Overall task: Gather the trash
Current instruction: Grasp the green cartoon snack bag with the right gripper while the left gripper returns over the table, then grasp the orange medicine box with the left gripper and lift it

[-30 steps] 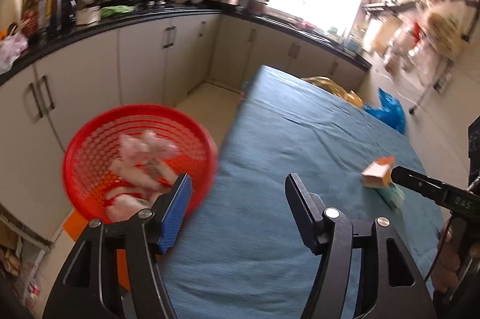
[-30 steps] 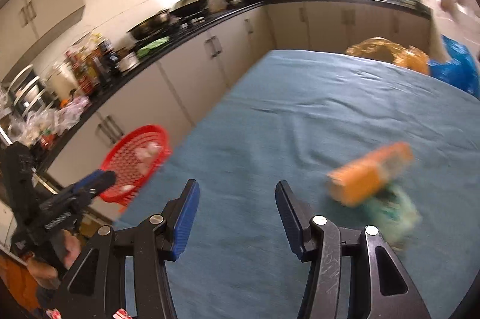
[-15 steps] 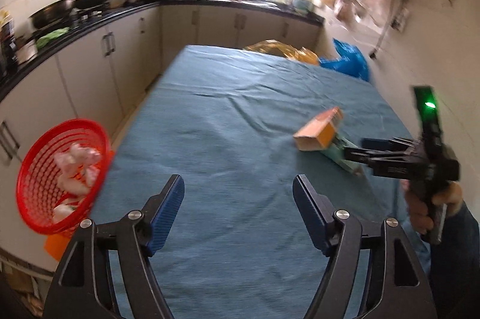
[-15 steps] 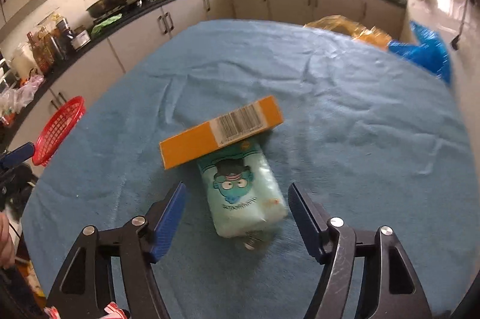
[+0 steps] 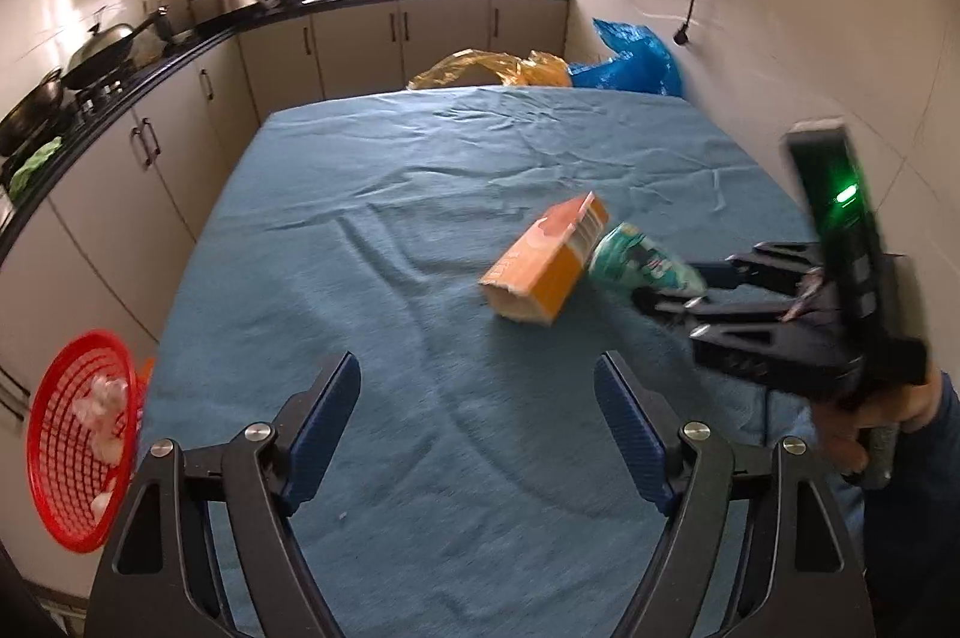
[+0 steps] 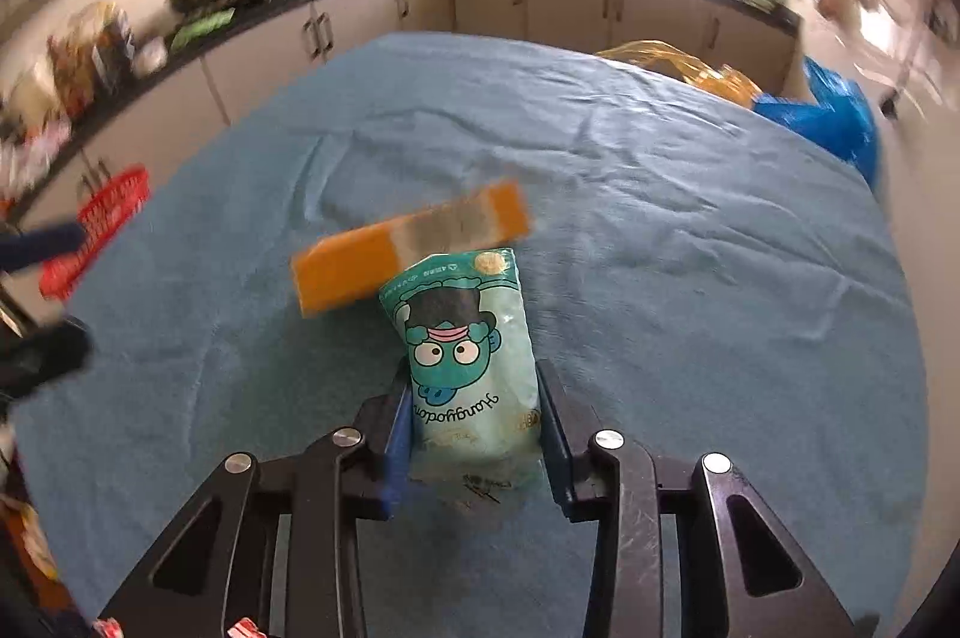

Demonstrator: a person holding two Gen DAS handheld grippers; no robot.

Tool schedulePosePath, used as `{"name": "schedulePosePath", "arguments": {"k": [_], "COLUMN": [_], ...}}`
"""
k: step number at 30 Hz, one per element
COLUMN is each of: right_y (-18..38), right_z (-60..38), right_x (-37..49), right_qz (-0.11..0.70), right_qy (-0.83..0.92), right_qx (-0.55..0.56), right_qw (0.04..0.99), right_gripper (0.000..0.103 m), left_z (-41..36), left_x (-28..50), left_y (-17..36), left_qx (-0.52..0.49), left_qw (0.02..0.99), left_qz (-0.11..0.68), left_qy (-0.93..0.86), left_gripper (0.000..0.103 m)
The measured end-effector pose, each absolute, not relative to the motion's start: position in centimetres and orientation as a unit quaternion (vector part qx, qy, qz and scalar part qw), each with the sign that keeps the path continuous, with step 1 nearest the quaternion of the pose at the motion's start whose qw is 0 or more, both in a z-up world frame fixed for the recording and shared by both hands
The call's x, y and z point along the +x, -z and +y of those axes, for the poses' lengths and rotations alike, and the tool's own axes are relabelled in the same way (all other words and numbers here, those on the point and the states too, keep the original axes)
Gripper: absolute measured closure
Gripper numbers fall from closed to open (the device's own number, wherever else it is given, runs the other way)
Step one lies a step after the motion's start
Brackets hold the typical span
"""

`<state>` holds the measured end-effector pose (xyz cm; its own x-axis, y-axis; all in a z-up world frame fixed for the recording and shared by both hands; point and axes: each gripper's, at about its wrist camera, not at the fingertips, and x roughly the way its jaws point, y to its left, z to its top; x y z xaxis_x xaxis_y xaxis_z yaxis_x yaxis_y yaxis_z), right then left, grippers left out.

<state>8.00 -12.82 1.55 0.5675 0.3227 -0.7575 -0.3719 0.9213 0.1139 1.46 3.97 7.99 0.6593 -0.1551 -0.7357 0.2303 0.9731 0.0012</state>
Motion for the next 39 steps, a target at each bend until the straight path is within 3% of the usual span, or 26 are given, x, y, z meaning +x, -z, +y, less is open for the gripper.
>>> {"name": "schedulePosePath", "arguments": {"k": [11,20,25,27,28,34,39], "right_y": [-3.1,-3.2,-3.1,-3.1,-3.0,-2.9,-2.7], "right_z": [-18.5,-19.2,-19.2,-19.2,-19.2,-19.0,-18.2], "right_x": [9.1,9.1,9.0,8.9,9.0,9.2,9.1], "right_qz": [0.417,0.416,0.415,0.415,0.415,0.416,0.414], "right_qy": [-0.154,-0.156,-0.158,-0.156,-0.156,-0.153,-0.153], "right_qx": [0.113,0.139,0.139,0.139,0.139,0.133,0.114], "right_qw": [0.889,0.885,0.885,0.886,0.886,0.886,0.89], "right_gripper": [0.063,0.063,0.063,0.063,0.063,0.063,0.063], "left_z": [-1.7,-1.6,-4.2,-5.2,-5.4,-5.0,-2.4], "left_x": [7.7,13.5,12.4,12.0,11.9,11.2,9.1], "left_y": [-5.4,-2.1,-1.4,-1.0,-0.9,-0.5,-1.7], "left_qx": [0.109,0.015,0.057,0.079,0.083,0.075,0.04], "left_qw": [0.894,0.863,0.868,0.871,0.871,0.883,0.9], "left_qz": [0.418,0.479,0.468,0.463,0.464,0.45,0.425], "left_qy": [0.117,0.162,0.155,0.144,0.139,0.106,0.091], "left_gripper": [0.022,0.022,0.022,0.028,0.038,0.056,0.059]}}
